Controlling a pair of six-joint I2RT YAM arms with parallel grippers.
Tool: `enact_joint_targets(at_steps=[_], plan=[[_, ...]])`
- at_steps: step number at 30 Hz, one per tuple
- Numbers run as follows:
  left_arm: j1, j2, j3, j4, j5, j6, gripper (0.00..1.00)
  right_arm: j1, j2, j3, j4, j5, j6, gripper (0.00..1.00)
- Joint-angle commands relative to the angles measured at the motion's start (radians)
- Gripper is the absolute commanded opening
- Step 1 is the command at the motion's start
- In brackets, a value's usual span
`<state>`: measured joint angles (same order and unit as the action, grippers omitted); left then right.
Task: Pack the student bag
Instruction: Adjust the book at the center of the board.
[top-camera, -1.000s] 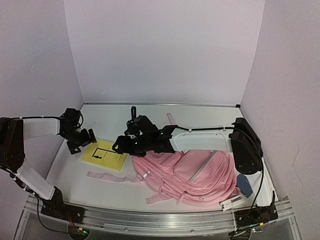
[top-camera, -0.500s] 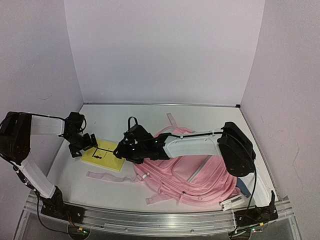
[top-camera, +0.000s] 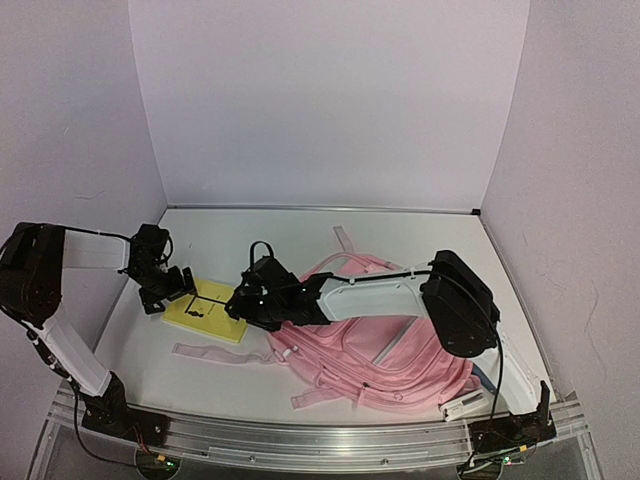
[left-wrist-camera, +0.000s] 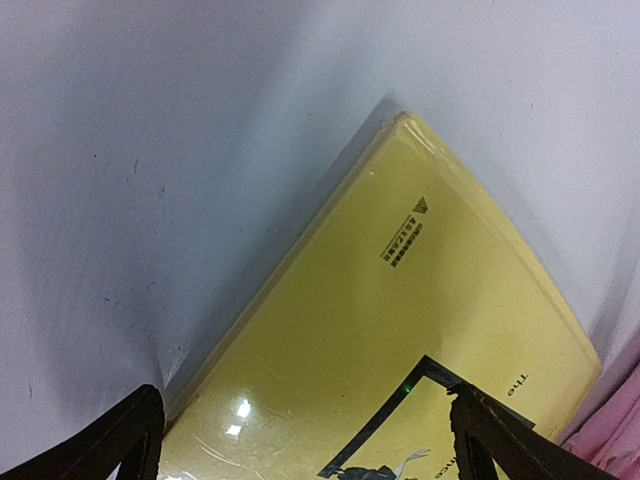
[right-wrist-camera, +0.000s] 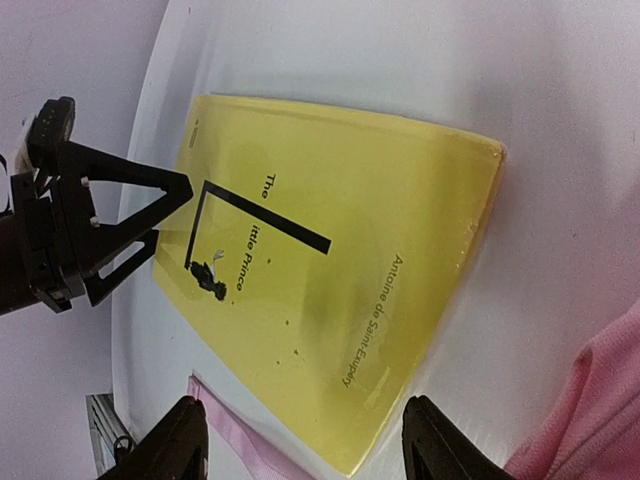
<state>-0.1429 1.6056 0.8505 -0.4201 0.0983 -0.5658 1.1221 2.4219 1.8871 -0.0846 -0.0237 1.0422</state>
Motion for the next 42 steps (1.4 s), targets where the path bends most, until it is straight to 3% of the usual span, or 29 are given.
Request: enact_joint_targets(at_steps=[1, 9, 23, 30, 34, 42], plan=[[0.0, 0.014, 0.009, 0.035, 0.021, 0.027, 1.0, -0.012, 0.091, 0.024, -0.106, 0.063, 0.011, 0.63], [0.001, -0.001, 0.008, 0.041, 0.021, 0.065, 1.0, 0.004, 0.039, -0.02, -0.19, 0.186, 0.034, 0.61], [-0.001, -0.081, -0.104, 0.022, 0.116, -0.006, 0.94, 0.027, 0.116, 0.071, -0.237, 0.144, 0.059, 0.57], [0.0, -0.123, -0.111, 0.001, 0.101, -0.008, 0.9, 0.066, 0.068, 0.085, -0.39, 0.359, 0.029, 0.58], [-0.001, -0.159, -0.122, -0.026, 0.131, -0.011, 0.83, 0.075, 0.046, 0.049, -0.414, 0.324, 0.049, 0.58], [0.0, -0.195, -0.128, -0.046, 0.102, 0.0, 0.82, 0.099, 0.126, 0.156, -0.414, 0.269, 0.041, 0.56]])
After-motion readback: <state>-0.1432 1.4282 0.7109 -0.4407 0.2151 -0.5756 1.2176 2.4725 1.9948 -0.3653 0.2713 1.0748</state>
